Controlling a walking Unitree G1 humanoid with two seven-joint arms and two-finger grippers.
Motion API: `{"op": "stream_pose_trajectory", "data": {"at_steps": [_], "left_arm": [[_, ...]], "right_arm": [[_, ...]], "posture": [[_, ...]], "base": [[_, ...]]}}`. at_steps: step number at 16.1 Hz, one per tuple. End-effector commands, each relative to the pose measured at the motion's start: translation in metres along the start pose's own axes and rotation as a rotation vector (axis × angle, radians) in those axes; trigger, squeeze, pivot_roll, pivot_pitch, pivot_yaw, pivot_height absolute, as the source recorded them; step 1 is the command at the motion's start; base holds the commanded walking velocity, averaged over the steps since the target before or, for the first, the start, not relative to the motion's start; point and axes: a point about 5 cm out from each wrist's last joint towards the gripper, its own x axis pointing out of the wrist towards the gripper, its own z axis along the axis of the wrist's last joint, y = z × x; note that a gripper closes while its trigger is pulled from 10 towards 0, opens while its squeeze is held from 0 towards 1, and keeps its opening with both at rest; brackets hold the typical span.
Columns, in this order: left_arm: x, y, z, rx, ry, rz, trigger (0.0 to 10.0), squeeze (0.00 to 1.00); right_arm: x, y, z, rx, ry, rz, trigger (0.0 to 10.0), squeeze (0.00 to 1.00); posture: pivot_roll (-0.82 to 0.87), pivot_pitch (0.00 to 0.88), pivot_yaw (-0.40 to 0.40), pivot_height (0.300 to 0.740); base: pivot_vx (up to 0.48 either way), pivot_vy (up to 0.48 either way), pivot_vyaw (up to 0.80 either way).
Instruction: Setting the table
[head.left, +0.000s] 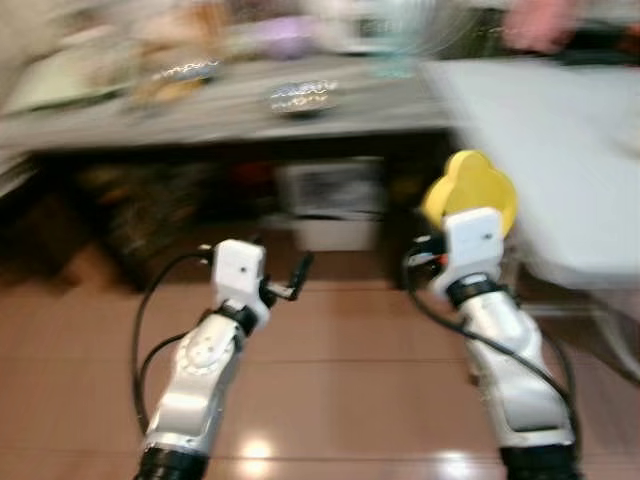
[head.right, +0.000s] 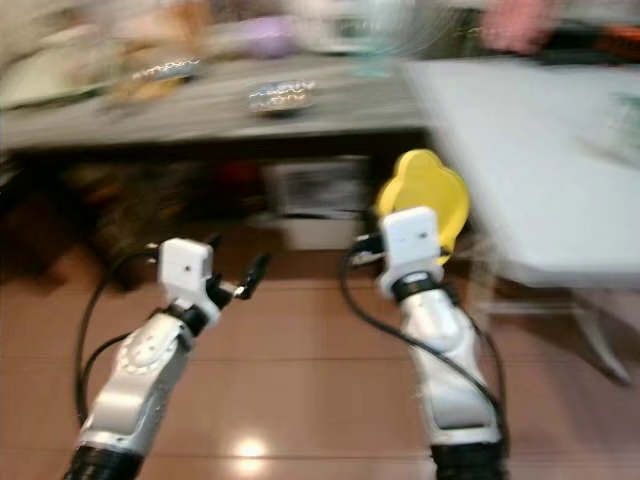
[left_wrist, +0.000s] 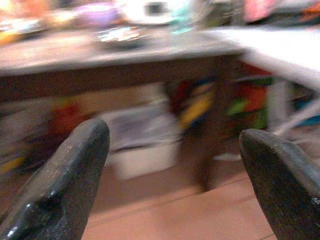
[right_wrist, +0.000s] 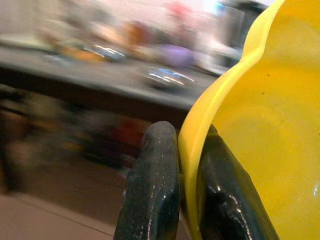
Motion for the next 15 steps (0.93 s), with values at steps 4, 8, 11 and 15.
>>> {"op": "stream_pose_trajectory", "data": {"at_steps": [4,8,11,15], "left_arm": [[0.002,-0.003,0.002,-0.014,-0.017,-0.003,10.0,0.00],[0.003,-0.007,0.006,-0.001,-0.041,-0.037,10.0,0.00],[0.004,-0.008,0.006,-0.002,-0.043,-0.045,10.0,0.00],[0.003,-0.013,0.007,0.003,-0.049,-0.093,10.0,0.00]], "right_arm": [[-0.001,-0.006,0.003,-0.018,-0.013,-0.014,10.0,0.00],[-0.001,-0.006,0.003,-0.015,-0.011,-0.014,10.0,0.00],[-0.001,-0.007,0.003,-0.017,-0.013,-0.015,10.0,0.00],[0.000,-0.006,0.004,-0.019,-0.018,-0.014,10.0,0.00]], "posture": [[-0.07,0.085,0.062,0.740],[-0.07,0.081,0.059,0.740],[-0.07,0.078,0.059,0.740],[-0.07,0.075,0.059,0.740]], "base": [[0.000,0.469,0.00],[0.000,0.000,0.00],[0.000,0.000,0.00],[0.000,0.000,0.00]]}}
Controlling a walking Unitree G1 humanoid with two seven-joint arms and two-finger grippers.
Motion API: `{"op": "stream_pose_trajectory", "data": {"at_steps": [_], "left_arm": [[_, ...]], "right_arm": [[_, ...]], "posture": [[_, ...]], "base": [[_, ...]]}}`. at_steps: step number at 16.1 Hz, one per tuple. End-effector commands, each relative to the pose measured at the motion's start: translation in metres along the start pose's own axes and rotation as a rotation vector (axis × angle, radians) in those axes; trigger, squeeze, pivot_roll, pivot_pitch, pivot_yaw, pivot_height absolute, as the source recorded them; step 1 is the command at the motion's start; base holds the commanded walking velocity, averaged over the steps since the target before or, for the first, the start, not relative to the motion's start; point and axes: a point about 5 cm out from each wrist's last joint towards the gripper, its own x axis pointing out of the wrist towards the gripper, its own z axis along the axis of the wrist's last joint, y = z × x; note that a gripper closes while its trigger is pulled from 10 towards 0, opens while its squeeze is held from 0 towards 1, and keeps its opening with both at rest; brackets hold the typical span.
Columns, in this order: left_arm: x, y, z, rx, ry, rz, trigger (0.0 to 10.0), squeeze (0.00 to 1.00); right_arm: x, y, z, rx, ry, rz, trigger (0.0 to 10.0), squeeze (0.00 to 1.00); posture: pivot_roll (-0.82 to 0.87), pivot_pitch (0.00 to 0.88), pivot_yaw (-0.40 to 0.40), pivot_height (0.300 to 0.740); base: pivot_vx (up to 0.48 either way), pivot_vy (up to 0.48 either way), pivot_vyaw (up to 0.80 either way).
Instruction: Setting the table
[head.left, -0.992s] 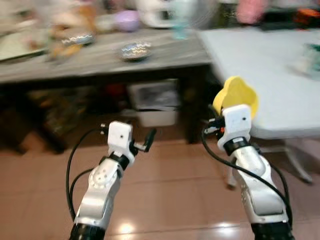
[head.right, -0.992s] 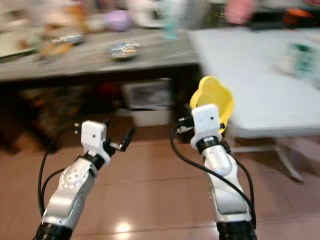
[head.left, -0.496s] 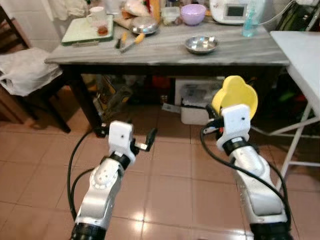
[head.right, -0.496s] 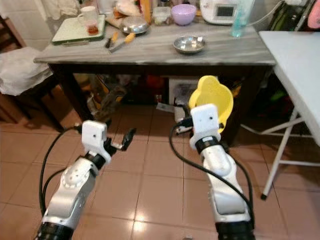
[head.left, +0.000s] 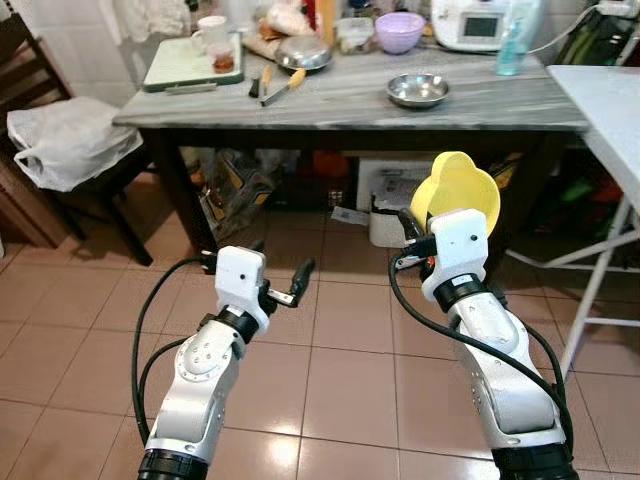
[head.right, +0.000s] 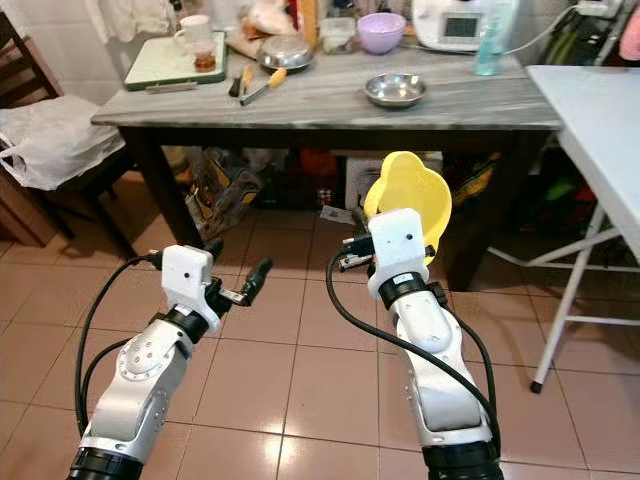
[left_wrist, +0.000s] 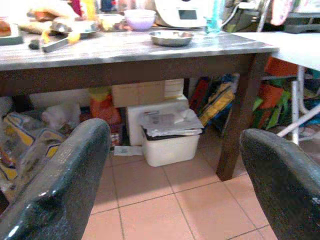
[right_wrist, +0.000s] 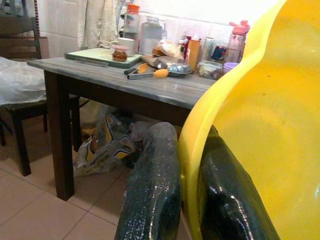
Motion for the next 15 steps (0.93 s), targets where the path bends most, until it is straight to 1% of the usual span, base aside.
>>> {"op": "stream_pose_trajectory", "data": {"at_steps": [1,15], "left_arm": [[-0.0012,0.0005,0.0036,0.015,-0.015,-0.009,10.0,0.00],[-0.0029,-0.0025,0.0033,0.009,-0.015,-0.026,10.0,0.00]], "right_arm": [[0.0013,0.0000,0.0045,0.000,-0.021,-0.002,10.0,0.00],[-0.0002,0.0002,0.0027,-0.006,-0.012,0.005,10.0,0.00]], "posture": [[-0.07,0.075,0.059,0.740],[-0.08,0.079,0.055,0.740]], "base": [[0.000,0.000,0.00],[0.367,0.000,0.00]]}}
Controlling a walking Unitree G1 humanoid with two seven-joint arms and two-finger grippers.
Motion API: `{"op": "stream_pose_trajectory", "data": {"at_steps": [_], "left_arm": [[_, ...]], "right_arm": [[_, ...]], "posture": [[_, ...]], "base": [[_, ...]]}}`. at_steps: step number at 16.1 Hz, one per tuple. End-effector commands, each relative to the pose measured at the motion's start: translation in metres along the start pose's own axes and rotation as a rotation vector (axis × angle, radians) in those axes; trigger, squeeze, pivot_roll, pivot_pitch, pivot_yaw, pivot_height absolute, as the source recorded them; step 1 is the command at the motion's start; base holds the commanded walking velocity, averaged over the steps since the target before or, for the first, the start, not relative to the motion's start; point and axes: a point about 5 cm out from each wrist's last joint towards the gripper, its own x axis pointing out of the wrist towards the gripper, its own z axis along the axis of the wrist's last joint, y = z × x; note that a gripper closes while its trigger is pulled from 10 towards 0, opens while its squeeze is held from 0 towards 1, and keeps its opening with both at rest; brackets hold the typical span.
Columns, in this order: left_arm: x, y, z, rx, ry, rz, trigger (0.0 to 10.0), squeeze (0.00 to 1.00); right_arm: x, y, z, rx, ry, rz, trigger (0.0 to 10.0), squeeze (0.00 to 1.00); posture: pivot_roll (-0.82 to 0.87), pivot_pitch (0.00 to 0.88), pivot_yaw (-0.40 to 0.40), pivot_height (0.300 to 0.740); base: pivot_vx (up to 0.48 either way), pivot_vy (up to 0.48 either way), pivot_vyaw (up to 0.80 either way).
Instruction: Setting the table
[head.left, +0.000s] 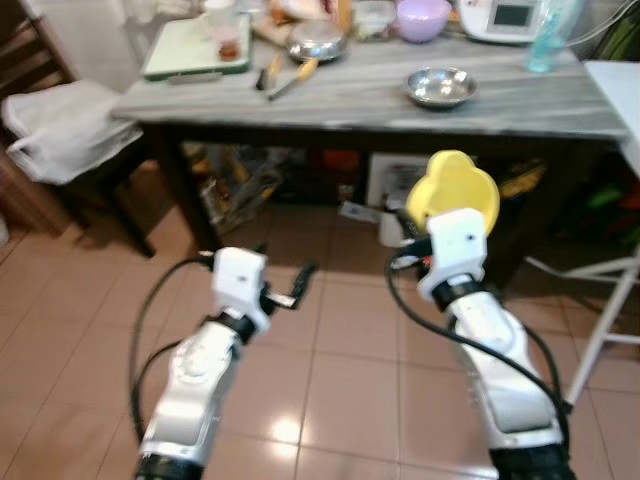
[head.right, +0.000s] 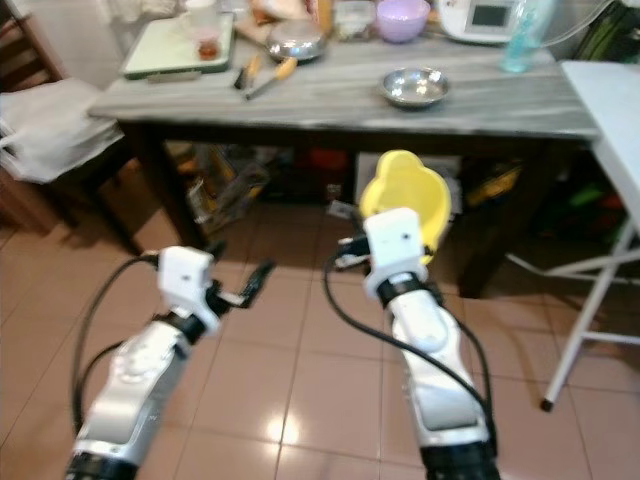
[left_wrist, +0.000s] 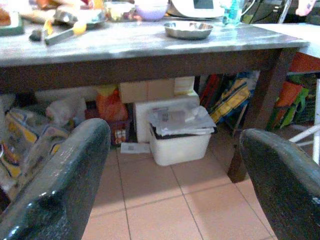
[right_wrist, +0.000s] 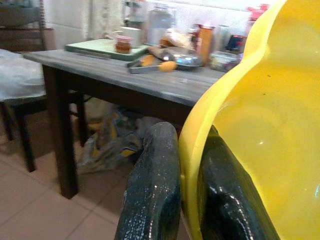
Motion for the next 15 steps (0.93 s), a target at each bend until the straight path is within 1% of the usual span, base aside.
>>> {"op": "stream_pose_trajectory", "data": {"at_steps": [1,11,15], "left_arm": [[0.0018,-0.0063,0.0022,0.001,-0.010,-0.022,10.0,0.00],[0.0022,-0.0074,0.0014,0.002,-0.004,-0.034,10.0,0.00],[0.0024,-0.0073,0.0015,0.002,-0.002,-0.035,10.0,0.00]], "right_arm": [[-0.0007,-0.0052,0.0024,-0.008,-0.011,-0.015,10.0,0.00],[0.0003,-0.0045,0.0006,0.010,-0.001,-0.012,10.0,0.00],[0.0005,-0.0040,0.0005,0.011,-0.001,-0.012,10.0,0.00]], "posture": [[-0.08,0.079,0.054,0.740],[-0.08,0.078,0.056,0.740],[-0.08,0.078,0.058,0.740]], "base": [[0.386,0.000,0.00],[0.386,0.000,0.00],[0.388,0.000,-0.44]]}}
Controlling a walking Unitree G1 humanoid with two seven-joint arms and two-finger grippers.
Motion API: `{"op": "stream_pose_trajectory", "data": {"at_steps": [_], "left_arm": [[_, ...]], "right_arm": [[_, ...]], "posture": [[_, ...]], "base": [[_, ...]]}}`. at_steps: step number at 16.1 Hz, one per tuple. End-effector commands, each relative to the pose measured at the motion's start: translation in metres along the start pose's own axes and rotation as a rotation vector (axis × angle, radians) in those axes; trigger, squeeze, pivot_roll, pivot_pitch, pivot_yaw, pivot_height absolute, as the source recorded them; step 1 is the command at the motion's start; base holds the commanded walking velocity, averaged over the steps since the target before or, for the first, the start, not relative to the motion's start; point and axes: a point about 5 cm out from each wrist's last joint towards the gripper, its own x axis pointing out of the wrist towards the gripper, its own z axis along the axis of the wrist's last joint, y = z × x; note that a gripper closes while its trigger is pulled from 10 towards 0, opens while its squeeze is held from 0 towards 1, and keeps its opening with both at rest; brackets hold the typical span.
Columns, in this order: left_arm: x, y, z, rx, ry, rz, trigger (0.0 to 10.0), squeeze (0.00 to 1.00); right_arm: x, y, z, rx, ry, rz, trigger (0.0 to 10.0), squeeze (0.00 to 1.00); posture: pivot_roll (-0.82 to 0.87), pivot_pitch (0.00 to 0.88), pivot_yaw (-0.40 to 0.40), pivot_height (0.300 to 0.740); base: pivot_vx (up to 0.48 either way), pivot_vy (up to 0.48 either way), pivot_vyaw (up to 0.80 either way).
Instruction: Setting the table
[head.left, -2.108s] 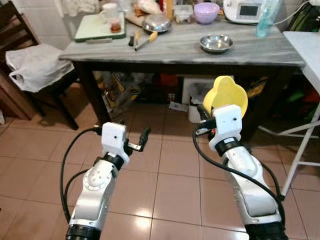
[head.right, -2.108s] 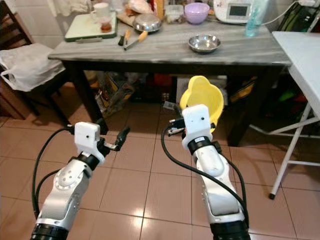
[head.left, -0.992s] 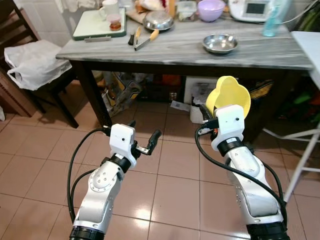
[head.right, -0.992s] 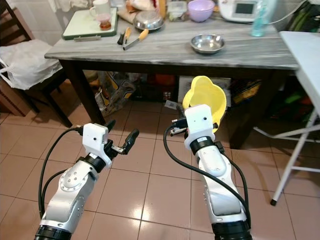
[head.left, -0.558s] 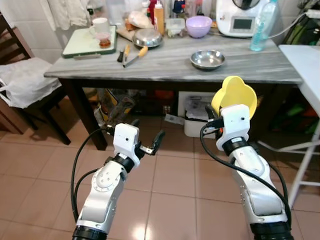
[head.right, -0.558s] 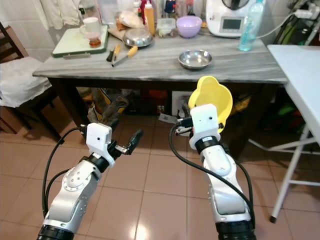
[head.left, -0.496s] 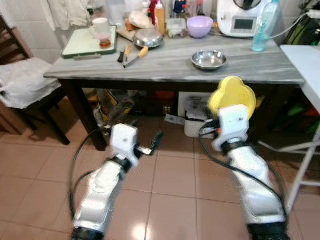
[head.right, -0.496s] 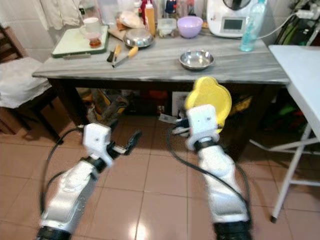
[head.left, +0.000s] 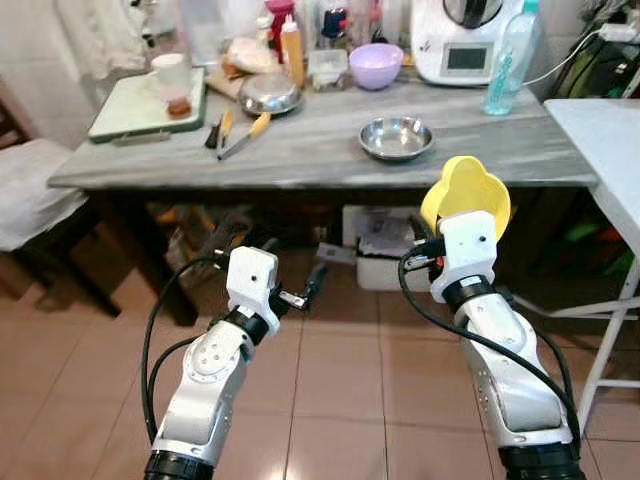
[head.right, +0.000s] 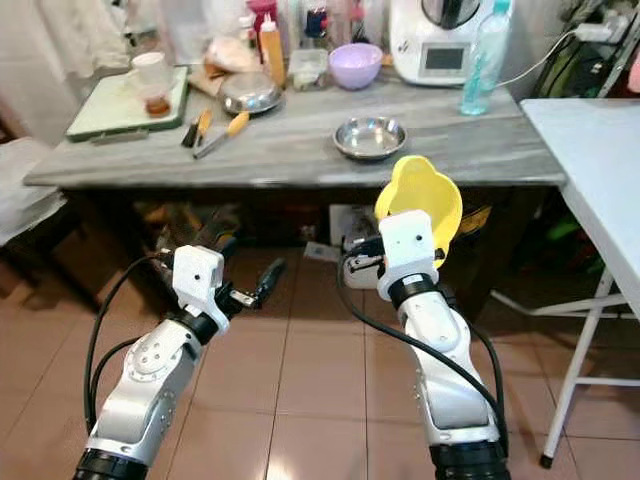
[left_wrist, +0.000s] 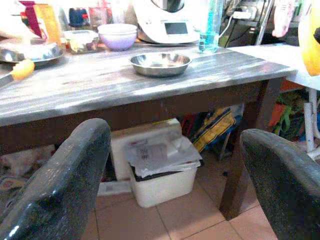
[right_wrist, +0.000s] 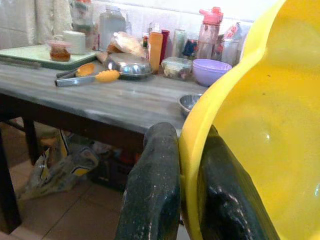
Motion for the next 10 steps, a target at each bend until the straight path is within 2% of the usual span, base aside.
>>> {"op": "stream_pose_trajectory", "data": {"at_steps": [1,10], "left_arm": [[-0.0009,0.0043,0.0015,0.012,0.002,0.006,10.0,0.00],[-0.0001,0.0033,0.0024,0.017,0.002,0.000,10.0,0.00]], "right_arm": [[0.0026,0.0046,0.0081,0.008,-0.034,0.016,10.0,0.00],[0.0019,0.0041,0.0089,0.002,-0.042,0.006,10.0,0.00]], "posture": [[-0.08,0.078,0.059,0.740],[-0.08,0.079,0.067,0.740]], "base": [[0.390,0.000,0.00],[0.388,0.000,0.00]]}}
